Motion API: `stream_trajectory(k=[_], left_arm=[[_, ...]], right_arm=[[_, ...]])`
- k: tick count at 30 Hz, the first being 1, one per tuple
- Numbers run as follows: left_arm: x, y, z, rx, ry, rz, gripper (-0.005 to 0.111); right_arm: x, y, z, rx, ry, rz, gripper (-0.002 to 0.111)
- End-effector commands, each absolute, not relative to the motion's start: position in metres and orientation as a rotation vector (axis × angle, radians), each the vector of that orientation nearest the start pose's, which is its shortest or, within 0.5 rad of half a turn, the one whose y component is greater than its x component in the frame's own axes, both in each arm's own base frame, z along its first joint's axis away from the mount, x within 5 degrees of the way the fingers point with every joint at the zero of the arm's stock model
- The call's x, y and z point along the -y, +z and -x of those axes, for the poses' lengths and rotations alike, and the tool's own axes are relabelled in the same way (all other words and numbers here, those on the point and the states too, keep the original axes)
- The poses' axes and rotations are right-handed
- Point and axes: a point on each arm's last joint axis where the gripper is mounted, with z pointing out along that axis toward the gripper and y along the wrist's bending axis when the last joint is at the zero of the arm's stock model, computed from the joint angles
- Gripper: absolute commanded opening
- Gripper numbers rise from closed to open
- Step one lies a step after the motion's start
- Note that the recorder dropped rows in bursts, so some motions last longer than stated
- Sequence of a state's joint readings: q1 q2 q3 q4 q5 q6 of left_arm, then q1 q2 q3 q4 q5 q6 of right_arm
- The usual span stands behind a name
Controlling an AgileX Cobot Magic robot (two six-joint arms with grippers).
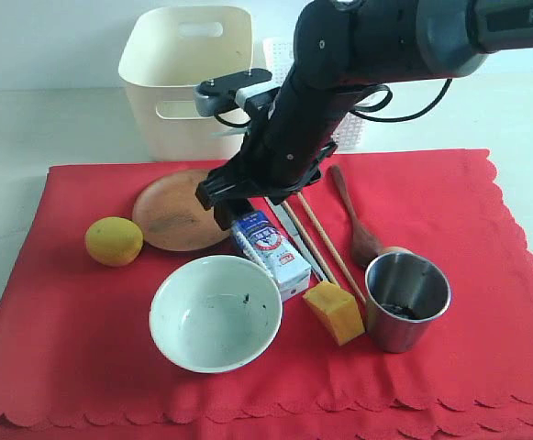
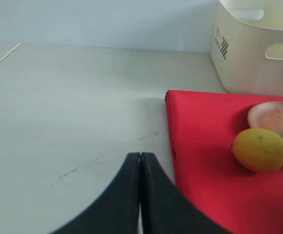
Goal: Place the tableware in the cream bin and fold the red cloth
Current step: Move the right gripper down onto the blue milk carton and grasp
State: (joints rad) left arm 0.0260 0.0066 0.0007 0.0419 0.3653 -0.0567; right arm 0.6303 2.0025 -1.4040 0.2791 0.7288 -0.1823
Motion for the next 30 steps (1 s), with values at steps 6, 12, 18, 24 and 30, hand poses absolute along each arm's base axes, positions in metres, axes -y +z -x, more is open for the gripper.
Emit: stream_trajectory(k=[6, 12, 18, 24, 30], left_arm=[[-0.003, 0.181, -0.053, -1.836, 0.017, 0.053, 0.000], [-0.003, 0.181, -0.053, -1.836, 0.017, 0.053, 0.000], [-0.003, 0.181, -0.053, -1.836, 0.017, 0.053, 0.000], [-0.003, 0.181, -0.053, -1.836, 0.017, 0.053, 0.000], [-0.003, 0.181, -0.053, -1.836, 0.017, 0.053, 0.000]], right_arm=[[-0.259, 0.156, -0.330, -2.747, 0.352, 0.871, 0.072], [-0.260, 0.138, -0.331, -2.792, 0.334, 0.871, 0.072], [-0.261, 0.136, -0.334, -2.778, 0.339, 0.838, 0.071], [-0.261, 0.136, -0.333, -2.781, 0.343, 0.835, 0.067], [-0.260, 0.121, -0.331, -2.844, 0.323, 0.854, 0.066]])
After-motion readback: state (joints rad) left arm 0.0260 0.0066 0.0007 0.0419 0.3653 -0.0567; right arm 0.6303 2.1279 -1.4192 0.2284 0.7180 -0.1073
